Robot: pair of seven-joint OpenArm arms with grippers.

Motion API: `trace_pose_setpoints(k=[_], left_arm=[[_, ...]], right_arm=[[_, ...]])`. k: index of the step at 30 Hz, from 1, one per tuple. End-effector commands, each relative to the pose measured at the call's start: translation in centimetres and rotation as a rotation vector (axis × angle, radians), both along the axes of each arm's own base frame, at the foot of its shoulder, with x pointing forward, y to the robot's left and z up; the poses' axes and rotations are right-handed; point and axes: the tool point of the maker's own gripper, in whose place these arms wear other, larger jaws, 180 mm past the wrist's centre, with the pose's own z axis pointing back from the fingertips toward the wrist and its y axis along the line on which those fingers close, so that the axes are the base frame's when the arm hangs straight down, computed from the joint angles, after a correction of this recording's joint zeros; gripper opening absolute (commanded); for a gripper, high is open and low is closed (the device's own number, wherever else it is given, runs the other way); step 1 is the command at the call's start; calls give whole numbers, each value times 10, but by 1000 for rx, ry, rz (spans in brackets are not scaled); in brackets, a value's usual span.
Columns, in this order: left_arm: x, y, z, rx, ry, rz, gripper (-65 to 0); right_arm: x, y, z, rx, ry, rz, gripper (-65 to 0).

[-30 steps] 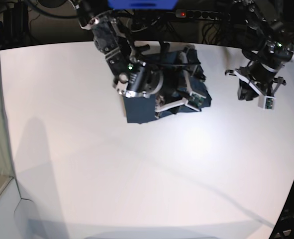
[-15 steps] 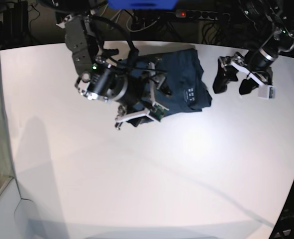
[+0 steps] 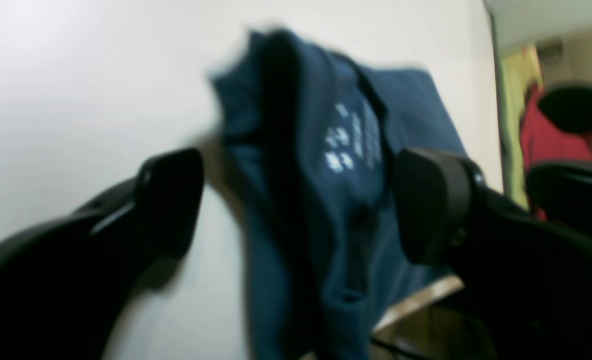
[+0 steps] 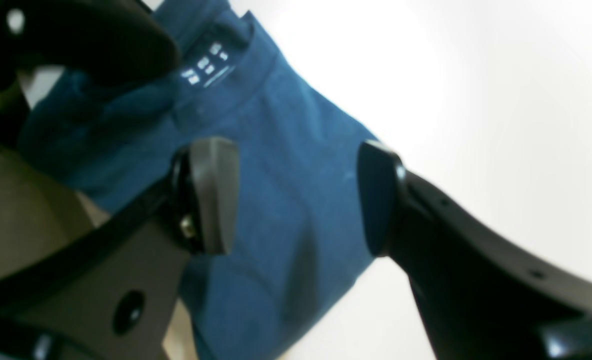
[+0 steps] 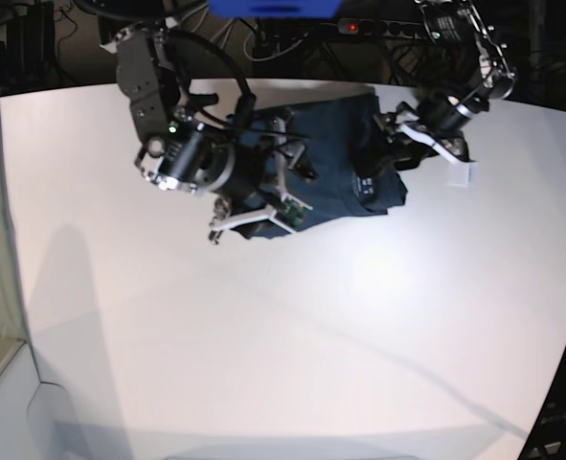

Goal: Layout the t-shirt on the table in an organized manner, then fold the t-shirt properly
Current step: 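Press and square the folded bundle with both grippers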

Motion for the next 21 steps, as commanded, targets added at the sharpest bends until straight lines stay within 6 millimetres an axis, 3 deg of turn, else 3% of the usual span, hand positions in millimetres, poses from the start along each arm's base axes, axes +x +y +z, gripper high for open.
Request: trace_pose_setpoints(k=[1,8,17,19,21], left_arm=[[7,-4,7,-17,-35,1,-68],[10,-17,0,-55,-43,10,-66],[5,-53,-34,44,51,-146,-78],[6,-59,-33,51,45,-173,-133],[16,-64,-28,56,23,-200,-252]], right_arm=[[6,3,12,30,-36,5,-270],[6,-5,8,5,-35,4,-270],[7,-11,10,-12,-51,3,-271],[7,-13,16,-16,-73,4,-271],[12,-20,21,-15,-92,-16,-271]])
